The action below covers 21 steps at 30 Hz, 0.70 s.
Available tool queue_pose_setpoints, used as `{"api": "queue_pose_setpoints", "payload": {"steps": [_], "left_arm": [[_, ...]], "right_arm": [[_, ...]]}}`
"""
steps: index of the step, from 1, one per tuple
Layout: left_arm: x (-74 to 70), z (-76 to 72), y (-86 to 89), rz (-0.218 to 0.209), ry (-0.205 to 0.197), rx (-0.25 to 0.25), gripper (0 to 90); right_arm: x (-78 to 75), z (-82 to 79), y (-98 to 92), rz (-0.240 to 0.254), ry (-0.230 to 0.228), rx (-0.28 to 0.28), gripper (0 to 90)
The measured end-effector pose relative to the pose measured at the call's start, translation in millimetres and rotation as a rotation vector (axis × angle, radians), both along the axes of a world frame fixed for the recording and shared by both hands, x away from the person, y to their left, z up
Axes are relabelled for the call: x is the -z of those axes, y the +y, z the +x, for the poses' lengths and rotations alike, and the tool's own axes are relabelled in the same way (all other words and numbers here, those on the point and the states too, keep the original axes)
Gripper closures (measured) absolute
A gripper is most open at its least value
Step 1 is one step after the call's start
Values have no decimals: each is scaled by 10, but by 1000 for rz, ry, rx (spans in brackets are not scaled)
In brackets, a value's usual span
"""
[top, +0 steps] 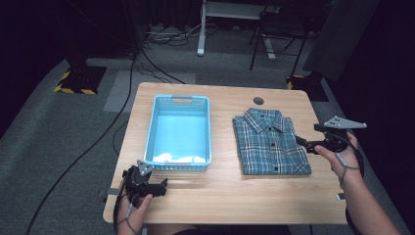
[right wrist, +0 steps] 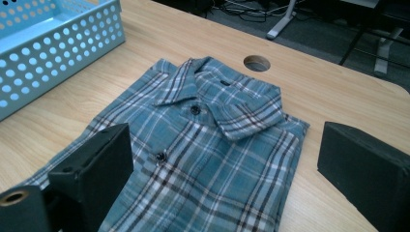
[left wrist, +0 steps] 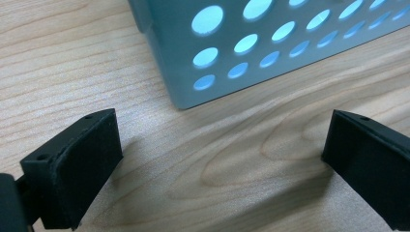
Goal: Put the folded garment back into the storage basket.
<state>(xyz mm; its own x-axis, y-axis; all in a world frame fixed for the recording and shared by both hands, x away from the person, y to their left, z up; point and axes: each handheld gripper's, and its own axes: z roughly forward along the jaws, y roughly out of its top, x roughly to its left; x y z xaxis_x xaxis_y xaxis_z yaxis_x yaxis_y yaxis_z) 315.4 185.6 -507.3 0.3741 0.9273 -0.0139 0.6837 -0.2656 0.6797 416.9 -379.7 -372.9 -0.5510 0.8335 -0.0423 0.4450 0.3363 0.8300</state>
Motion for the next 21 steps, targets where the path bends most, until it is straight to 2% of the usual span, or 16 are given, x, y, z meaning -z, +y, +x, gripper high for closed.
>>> {"api": "queue_pose_setpoints", "payload": {"steps": [2, 7, 16, 21], "left_arm": [[0, 0, 0, 0, 0, -1, 2], [1, 2, -1, -2, 0, -4, 2], [0, 2, -1, -1, 0, -4, 2], [0, 2, -1, 0, 0, -4, 2]], "right_arm": [[-16, 28, 26, -7, -6, -2, 54], [-33, 103, 102, -30, 13, -11, 56], [-20, 225, 241, -22, 9, -17, 31], [55, 330, 317, -37, 34, -38, 92]]}}
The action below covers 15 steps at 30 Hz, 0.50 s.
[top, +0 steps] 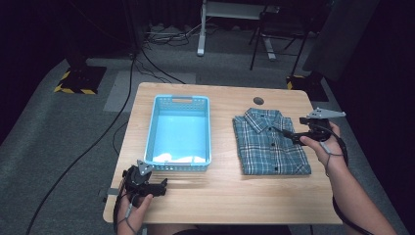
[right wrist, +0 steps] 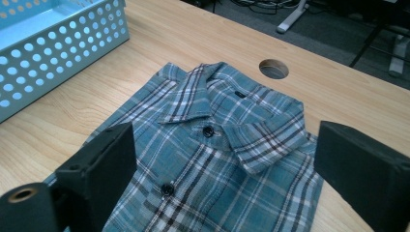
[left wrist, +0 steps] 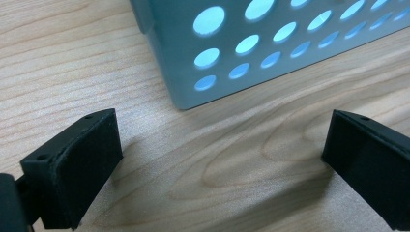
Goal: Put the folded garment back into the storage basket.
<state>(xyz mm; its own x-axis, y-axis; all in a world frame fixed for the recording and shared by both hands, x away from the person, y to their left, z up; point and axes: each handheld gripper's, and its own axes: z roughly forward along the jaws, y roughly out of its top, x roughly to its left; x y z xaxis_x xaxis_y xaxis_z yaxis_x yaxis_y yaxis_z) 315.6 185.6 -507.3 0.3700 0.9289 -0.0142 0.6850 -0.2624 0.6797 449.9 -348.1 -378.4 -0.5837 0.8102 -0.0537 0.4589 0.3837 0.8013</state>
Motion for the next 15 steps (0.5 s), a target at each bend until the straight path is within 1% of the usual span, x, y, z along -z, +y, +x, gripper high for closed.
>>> {"api": "queue_pose_setpoints", "payload": {"steps": [2, 6, 8, 11, 13, 15], "left_arm": [[0, 0, 0, 0, 0, 0, 2], [0, 0, 0, 0, 0, 1, 2], [1, 1, 0, 0, 0, 2, 2], [0, 0, 0, 0, 0, 0, 2], [0, 1, 1, 0, 0, 2, 2], [0, 0, 0, 0, 0, 1, 2]], "right_arm": [[39, 39, 18, -1, 2, 4, 91], [114, 101, 65, 2, 0, -7, 83], [148, 122, 93, -1, 9, 0, 82], [213, 157, 127, -3, 40, 21, 78], [243, 176, 151, -12, 40, 20, 75], [270, 199, 184, -9, 42, 11, 72]]}}
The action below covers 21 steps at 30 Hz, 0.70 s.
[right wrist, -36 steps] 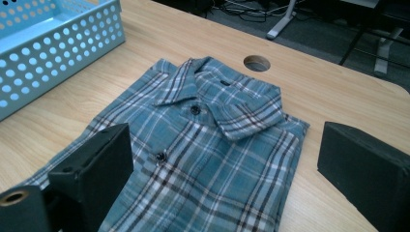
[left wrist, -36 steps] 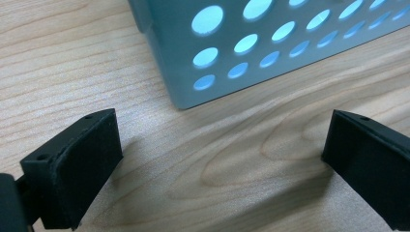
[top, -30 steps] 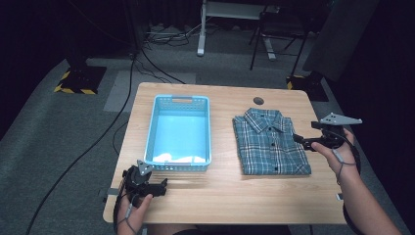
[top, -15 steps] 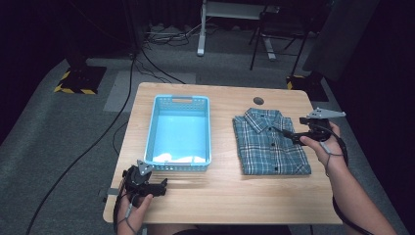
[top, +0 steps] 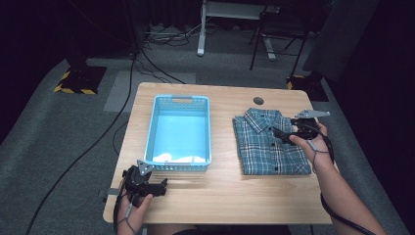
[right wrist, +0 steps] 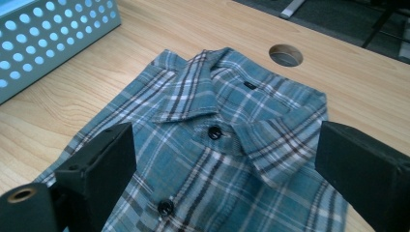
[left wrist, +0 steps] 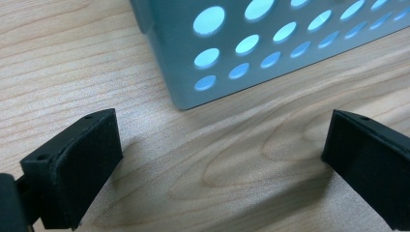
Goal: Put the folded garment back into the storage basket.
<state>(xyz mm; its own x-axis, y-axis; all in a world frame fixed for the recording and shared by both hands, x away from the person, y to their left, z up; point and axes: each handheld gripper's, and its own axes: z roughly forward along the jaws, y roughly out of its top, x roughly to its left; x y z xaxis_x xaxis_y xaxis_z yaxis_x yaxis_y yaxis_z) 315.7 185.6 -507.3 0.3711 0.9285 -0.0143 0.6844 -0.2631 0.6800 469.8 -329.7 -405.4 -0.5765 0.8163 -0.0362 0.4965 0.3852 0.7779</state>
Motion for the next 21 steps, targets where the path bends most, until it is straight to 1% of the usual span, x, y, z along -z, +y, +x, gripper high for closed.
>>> {"api": "queue_pose_setpoints", "payload": {"steps": [3, 6, 11, 16, 21], "left_arm": [[0, 0, -1, -1, 0, -1, 2], [0, 0, -1, 0, 0, -1, 2], [0, 0, 0, 0, 0, 0, 2], [-1, 0, 0, 0, 1, 0, 2], [0, 0, 0, 0, 0, -1, 2]], "right_arm": [[35, 29, 49, 1, 10, -9, 73], [81, 57, 82, -8, 26, 4, 72], [176, 97, 130, -15, 44, 2, 68], [252, 103, 197, 4, 61, -3, 59], [351, 119, 244, -10, 72, -6, 49]]}}
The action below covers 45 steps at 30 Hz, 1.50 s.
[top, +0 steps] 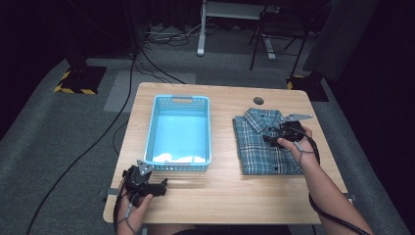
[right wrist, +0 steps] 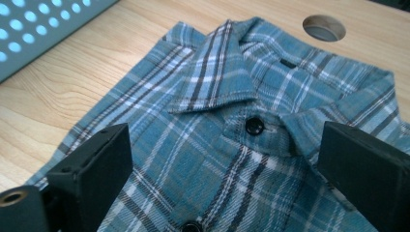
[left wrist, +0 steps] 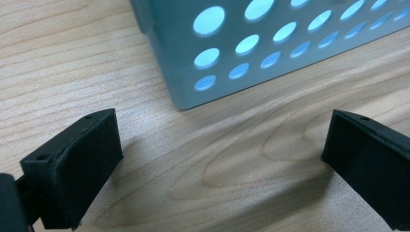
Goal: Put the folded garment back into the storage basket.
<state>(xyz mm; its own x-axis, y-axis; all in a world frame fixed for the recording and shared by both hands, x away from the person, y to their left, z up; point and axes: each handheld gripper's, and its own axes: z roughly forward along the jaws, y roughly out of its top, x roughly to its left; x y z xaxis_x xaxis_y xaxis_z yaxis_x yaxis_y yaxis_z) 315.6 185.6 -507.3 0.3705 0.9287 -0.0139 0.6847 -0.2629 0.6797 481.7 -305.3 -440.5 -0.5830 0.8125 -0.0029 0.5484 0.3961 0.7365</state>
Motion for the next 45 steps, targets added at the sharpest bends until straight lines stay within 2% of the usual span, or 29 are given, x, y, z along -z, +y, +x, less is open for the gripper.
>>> {"api": "queue_pose_setpoints", "payload": {"steps": [15, 22, 27, 30, 38, 42, 45], "left_arm": [[0, 0, -1, -1, 0, 0, 2], [0, 0, 0, 0, 0, 0, 2], [0, 0, -1, -1, 0, 0, 2], [0, 0, 0, 0, 0, 0, 2], [0, 0, 0, -1, 0, 0, 2], [0, 0, 0, 0, 0, 0, 2], [0, 1, 0, 0, 1, 1, 2]], "right_arm": [[250, 47, -20, -32, 38, 26, 33], [312, 65, -12, -40, 62, 48, 25], [388, 90, 1, -71, 74, 64, 0], [444, 110, -13, -63, 90, 72, 0], [470, 113, 24, -96, 95, 72, 0], [445, 92, 12, -86, 116, 93, 90], [382, 73, 11, -98, 138, 119, 233]]}}
